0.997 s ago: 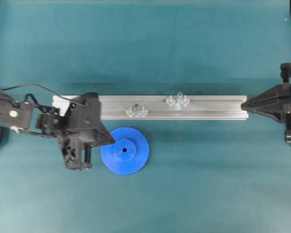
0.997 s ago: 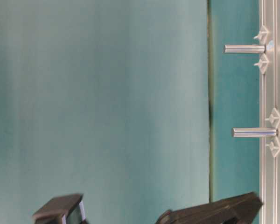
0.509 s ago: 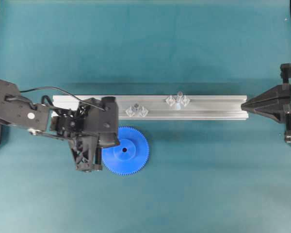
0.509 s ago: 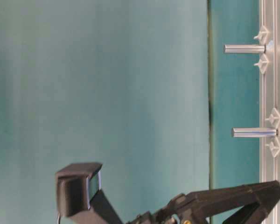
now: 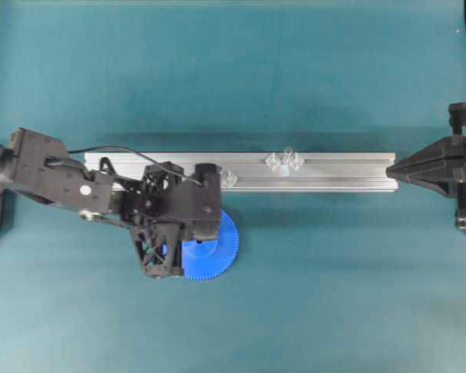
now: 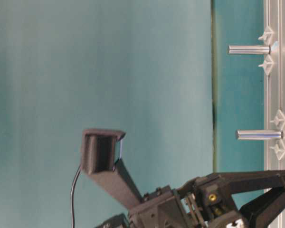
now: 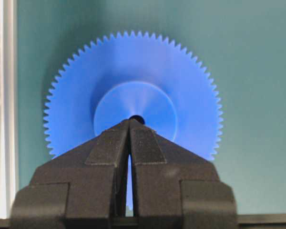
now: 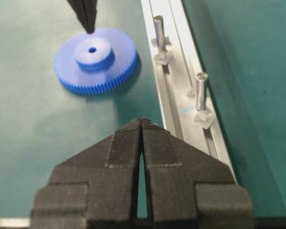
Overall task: Find the location of the shaft and insert the large gear.
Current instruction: 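Lower the left gripper and open it around the gear hub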
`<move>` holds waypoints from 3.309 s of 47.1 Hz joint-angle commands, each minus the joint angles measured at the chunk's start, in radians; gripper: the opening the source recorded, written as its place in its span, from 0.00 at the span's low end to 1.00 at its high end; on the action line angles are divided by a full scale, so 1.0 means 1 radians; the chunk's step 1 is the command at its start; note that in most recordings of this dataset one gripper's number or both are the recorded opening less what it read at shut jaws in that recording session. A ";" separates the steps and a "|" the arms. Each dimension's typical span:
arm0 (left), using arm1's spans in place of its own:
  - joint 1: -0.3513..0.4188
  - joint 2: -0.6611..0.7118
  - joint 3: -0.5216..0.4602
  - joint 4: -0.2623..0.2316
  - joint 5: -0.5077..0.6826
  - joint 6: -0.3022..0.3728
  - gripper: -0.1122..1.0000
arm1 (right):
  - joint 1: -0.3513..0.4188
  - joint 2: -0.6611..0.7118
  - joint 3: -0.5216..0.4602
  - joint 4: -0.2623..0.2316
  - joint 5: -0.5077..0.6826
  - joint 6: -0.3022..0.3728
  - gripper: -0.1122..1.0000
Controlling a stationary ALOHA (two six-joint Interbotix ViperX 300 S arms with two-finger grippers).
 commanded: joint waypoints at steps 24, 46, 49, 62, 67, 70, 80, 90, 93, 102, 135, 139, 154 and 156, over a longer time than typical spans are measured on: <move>-0.021 0.074 -0.160 0.003 0.216 0.074 0.09 | -0.002 0.006 -0.011 0.002 -0.005 0.009 0.11; -0.021 0.100 -0.216 0.003 0.276 0.110 0.09 | -0.003 0.006 -0.009 0.002 -0.005 0.011 0.11; -0.023 0.101 -0.216 0.003 0.275 0.107 0.09 | -0.003 0.006 -0.009 0.002 -0.005 0.011 0.11; -0.021 0.101 -0.218 0.003 0.276 0.115 0.09 | -0.003 0.006 -0.009 0.002 -0.005 0.011 0.11; -0.021 0.101 -0.218 0.005 0.281 0.127 0.09 | -0.003 0.005 -0.008 0.002 -0.005 0.009 0.11; -0.021 0.103 -0.219 0.005 0.290 0.137 0.10 | -0.003 0.005 -0.009 0.002 -0.005 0.009 0.11; -0.021 0.103 -0.224 0.005 0.291 0.144 0.26 | -0.002 0.005 -0.005 0.002 -0.005 0.009 0.11; -0.017 0.101 -0.232 0.005 0.261 0.117 0.81 | -0.003 -0.003 0.002 0.002 -0.005 0.011 0.11; -0.018 0.104 -0.230 0.005 0.262 0.117 0.91 | -0.003 -0.009 0.003 0.002 -0.005 0.011 0.11; -0.018 0.109 -0.232 0.005 0.279 0.115 0.94 | -0.003 -0.020 0.005 0.002 0.005 0.011 0.11; -0.017 0.158 -0.230 0.005 0.281 0.109 0.94 | -0.003 -0.021 0.005 0.002 0.015 0.011 0.11; -0.017 0.163 -0.229 0.005 0.281 0.110 0.94 | -0.003 -0.021 0.005 0.002 0.015 0.011 0.11; -0.015 0.181 -0.224 0.005 0.278 0.112 0.94 | -0.003 -0.021 0.005 0.002 0.015 0.011 0.11; -0.015 0.184 -0.224 0.005 0.278 0.112 0.94 | -0.003 -0.021 0.005 0.002 0.015 0.011 0.11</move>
